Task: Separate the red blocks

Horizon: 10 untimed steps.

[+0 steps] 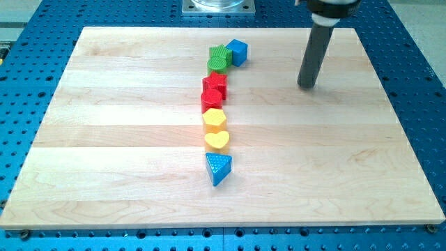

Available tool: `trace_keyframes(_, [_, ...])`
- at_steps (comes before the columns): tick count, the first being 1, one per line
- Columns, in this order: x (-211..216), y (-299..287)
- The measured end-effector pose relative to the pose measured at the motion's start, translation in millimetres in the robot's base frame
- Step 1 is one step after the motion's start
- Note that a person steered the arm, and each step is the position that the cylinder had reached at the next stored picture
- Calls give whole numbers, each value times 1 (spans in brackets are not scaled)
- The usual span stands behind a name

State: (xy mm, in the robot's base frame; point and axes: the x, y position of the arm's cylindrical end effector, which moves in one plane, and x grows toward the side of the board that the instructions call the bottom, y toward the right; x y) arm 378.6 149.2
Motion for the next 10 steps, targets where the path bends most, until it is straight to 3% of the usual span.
trace_keyframes(2, [152, -109])
trace_keyframes(3, [211, -107])
trace_keyframes(4, [168, -63])
trace_keyframes(5, [97, -61])
trace_keyframes(6, [76, -110])
trace_keyframes(7, [47, -120])
trace_keyframes(9, [31, -184])
trace_keyframes(10, [7, -113])
